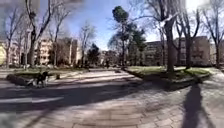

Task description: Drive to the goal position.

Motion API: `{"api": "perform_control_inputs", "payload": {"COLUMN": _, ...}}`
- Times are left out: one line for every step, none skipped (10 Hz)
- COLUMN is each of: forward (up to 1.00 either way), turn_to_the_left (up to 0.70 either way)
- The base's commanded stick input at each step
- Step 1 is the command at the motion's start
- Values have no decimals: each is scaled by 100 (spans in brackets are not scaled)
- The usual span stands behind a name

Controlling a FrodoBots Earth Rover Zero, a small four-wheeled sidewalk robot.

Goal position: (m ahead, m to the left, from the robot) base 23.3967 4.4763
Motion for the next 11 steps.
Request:
{"api": "perform_control_inputs", "payload": {"forward": 100, "turn_to_the_left": 24}}
{"api": "perform_control_inputs", "payload": {"forward": 100, "turn_to_the_left": 0}}
{"api": "perform_control_inputs", "payload": {"forward": 100, "turn_to_the_left": 0}}
{"api": "perform_control_inputs", "payload": {"forward": 100, "turn_to_the_left": 0}}
{"api": "perform_control_inputs", "payload": {"forward": 100, "turn_to_the_left": 0}}
{"api": "perform_control_inputs", "payload": {"forward": 100, "turn_to_the_left": 0}}
{"api": "perform_control_inputs", "payload": {"forward": 100, "turn_to_the_left": 0}}
{"api": "perform_control_inputs", "payload": {"forward": 100, "turn_to_the_left": 0}}
{"api": "perform_control_inputs", "payload": {"forward": 100, "turn_to_the_left": 0}}
{"api": "perform_control_inputs", "payload": {"forward": 100, "turn_to_the_left": 0}}
{"api": "perform_control_inputs", "payload": {"forward": 100, "turn_to_the_left": 0}}
